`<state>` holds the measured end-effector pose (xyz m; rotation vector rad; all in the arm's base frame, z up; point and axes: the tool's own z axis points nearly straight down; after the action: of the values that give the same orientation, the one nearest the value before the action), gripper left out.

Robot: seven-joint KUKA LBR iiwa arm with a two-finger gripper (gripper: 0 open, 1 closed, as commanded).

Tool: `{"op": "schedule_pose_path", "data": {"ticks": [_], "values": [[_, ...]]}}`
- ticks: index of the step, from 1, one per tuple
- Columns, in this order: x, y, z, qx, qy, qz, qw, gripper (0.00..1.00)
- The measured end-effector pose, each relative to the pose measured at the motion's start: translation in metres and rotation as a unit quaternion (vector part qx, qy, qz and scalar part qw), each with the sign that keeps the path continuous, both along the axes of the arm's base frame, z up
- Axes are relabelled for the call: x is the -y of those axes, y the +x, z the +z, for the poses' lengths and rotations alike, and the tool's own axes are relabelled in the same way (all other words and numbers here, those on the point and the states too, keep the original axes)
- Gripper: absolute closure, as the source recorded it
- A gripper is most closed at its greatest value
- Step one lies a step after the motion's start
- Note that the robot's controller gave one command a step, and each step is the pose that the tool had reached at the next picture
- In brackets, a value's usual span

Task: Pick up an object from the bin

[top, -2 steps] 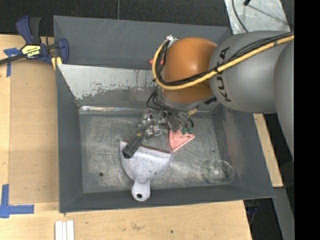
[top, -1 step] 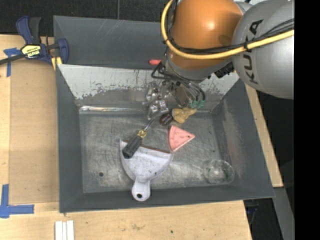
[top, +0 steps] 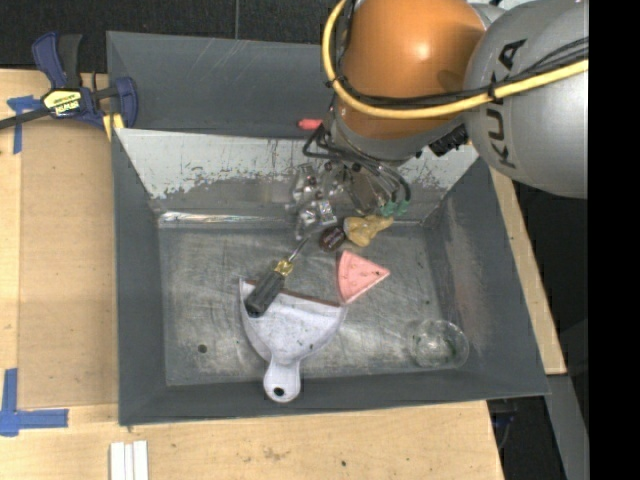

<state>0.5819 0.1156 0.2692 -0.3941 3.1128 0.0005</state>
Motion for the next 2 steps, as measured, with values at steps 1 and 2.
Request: {"op": "schedule_pose_path", "data": {"ticks": [1, 2], "values": [[-0.0443, -0.0136, -0.0873, -0.0015, 0.0, 0.009, 1.0, 0.0], [-0.0439, -0.0127, -0.0863, -0.0003, 0.0, 0.009, 1.0, 0.0]]}}
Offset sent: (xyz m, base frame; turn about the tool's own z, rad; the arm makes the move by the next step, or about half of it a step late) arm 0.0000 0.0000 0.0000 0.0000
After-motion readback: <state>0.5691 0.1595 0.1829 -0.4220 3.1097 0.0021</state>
